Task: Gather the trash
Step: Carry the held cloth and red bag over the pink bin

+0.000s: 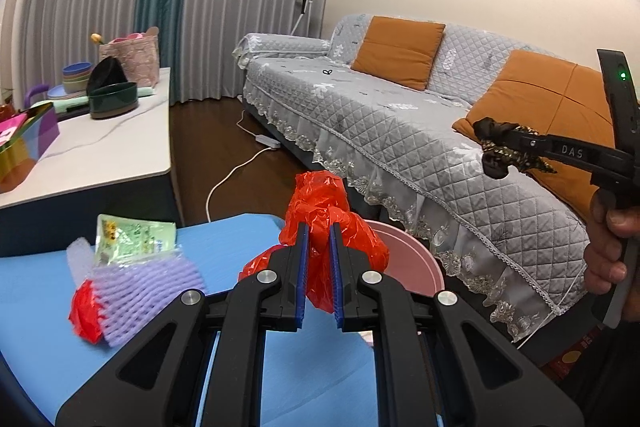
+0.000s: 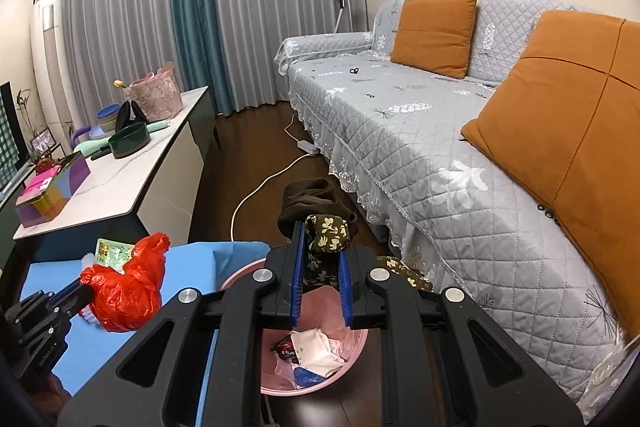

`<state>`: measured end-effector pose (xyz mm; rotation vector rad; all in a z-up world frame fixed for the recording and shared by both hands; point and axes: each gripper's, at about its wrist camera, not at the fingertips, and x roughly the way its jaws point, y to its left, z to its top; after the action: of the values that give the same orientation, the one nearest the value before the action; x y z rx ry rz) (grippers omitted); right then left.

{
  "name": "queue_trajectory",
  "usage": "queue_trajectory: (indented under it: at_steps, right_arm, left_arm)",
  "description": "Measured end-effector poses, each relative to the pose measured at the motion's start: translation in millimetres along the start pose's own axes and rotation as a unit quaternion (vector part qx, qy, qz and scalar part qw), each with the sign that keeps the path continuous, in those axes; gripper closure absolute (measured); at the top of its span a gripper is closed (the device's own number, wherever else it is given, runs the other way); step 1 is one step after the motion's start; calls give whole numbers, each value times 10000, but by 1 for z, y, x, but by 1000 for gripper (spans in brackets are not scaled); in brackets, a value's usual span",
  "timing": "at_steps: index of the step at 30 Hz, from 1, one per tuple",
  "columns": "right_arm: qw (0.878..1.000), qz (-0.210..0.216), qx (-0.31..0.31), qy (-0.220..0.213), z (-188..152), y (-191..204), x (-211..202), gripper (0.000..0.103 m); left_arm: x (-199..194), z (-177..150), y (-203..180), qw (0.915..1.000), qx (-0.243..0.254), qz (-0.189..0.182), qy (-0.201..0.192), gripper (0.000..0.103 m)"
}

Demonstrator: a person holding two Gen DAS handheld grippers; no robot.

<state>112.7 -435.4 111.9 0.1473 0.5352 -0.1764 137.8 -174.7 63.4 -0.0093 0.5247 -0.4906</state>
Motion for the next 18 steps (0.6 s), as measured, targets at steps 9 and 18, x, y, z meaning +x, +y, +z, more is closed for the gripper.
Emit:
queue_trajectory:
  at_steps: [9, 18]
  right_arm:
    - [9997, 12, 114, 225, 0, 1, 24, 88]
    - [9987, -48, 176, 474, 0, 5, 55, 87]
  left_arm:
    - [22, 9, -9, 9999, 86, -148, 25, 93]
    - [64, 8, -25, 9987, 285, -351, 214, 93]
